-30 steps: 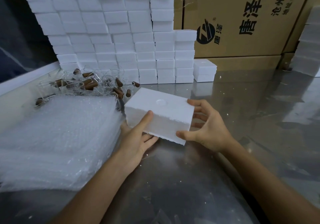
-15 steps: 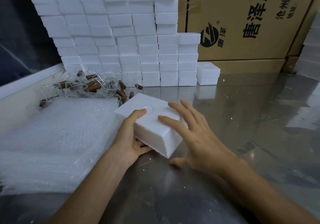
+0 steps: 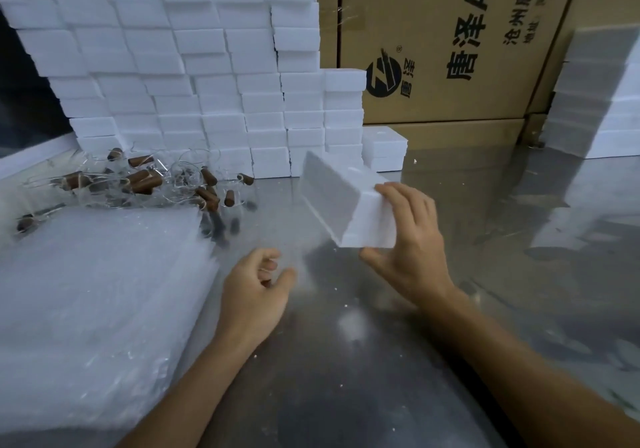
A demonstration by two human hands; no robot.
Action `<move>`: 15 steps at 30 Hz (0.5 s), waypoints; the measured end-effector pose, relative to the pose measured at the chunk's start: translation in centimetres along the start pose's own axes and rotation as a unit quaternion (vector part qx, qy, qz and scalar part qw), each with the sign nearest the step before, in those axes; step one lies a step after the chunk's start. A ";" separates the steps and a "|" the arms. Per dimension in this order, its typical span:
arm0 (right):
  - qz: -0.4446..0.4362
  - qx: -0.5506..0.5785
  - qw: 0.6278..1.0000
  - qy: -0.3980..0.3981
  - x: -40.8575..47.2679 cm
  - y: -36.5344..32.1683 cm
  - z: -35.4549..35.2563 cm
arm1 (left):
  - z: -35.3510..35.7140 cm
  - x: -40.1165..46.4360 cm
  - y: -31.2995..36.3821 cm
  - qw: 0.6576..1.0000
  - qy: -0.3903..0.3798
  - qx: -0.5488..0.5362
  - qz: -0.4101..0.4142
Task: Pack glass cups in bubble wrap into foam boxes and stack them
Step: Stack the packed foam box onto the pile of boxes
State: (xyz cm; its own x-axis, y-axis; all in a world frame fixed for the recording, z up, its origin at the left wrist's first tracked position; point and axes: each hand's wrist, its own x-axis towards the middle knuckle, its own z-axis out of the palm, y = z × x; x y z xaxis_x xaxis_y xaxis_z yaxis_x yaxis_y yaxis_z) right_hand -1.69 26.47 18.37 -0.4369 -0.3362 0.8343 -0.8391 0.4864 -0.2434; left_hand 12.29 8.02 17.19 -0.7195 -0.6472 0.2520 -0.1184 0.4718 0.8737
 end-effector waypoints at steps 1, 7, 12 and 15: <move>0.020 -0.013 1.000 0.009 0.3 1.4 0.0 | 0.3 -0.1 -0.4 0.997 -0.019 0.065 0.040; 0.085 -0.095 0.992 0.005 2.7 9.8 -0.3 | 2.3 0.2 -0.8 0.911 -0.080 0.371 0.162; 0.072 -0.149 0.986 0.029 8.0 14.0 1.3 | 2.4 0.3 -0.1 0.901 -0.109 0.397 0.138; 0.064 -0.161 0.985 0.024 11.5 16.0 3.0 | 2.7 0.5 0.4 0.902 -0.125 0.396 0.119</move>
State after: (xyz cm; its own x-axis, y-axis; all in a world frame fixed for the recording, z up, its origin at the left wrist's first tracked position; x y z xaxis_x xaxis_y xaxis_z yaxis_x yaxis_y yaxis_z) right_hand -21.07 27.97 22.60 -0.5101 -0.2205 0.8314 -0.6288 0.7551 -0.1855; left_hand 10.04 9.47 16.54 -0.9093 -0.3623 0.2048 -0.3204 0.9235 0.2108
